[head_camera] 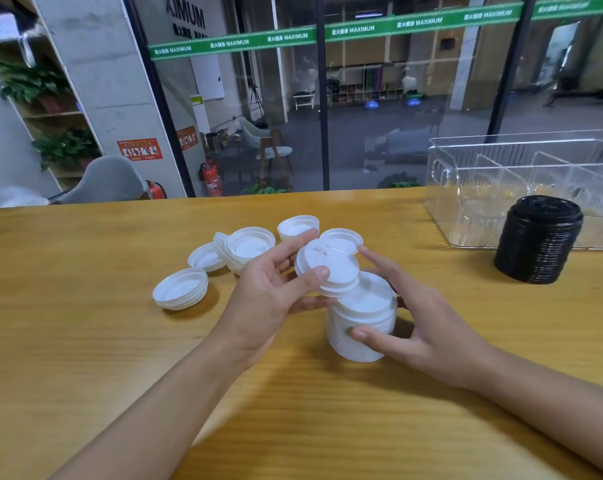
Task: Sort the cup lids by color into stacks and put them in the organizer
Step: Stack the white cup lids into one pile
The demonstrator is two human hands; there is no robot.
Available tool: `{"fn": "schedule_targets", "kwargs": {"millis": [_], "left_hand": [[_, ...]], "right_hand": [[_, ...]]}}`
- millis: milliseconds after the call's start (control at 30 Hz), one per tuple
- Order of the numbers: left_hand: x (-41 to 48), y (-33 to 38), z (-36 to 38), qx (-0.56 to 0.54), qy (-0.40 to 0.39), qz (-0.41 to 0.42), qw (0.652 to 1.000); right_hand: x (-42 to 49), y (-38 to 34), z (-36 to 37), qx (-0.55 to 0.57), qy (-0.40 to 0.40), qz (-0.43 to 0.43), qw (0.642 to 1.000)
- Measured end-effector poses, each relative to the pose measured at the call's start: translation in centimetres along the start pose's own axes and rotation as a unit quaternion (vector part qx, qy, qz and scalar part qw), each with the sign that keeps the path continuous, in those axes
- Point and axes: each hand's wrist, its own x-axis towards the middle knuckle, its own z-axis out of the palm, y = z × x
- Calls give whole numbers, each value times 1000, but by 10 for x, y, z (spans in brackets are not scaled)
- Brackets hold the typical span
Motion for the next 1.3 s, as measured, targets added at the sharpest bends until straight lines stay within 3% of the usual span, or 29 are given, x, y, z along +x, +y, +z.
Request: {"fn": "schedule_targets", "kwargs": {"millis": [267,633,1000,1300], "left_hand": [[0,-6,3,134,-21,-20,990],[-1,-10,-1,296,1,37,954],[-4,-12,6,318,-25,75,945],[-5,-12,6,323,-29,47,945]], "right_hand": [[-1,2,1,-24,16,-10,1000],[-1,2,1,-8,14,-3,1000],[0,3,0,-5,9,-21,1000],[0,2,1,-25,8,-27,999]]}}
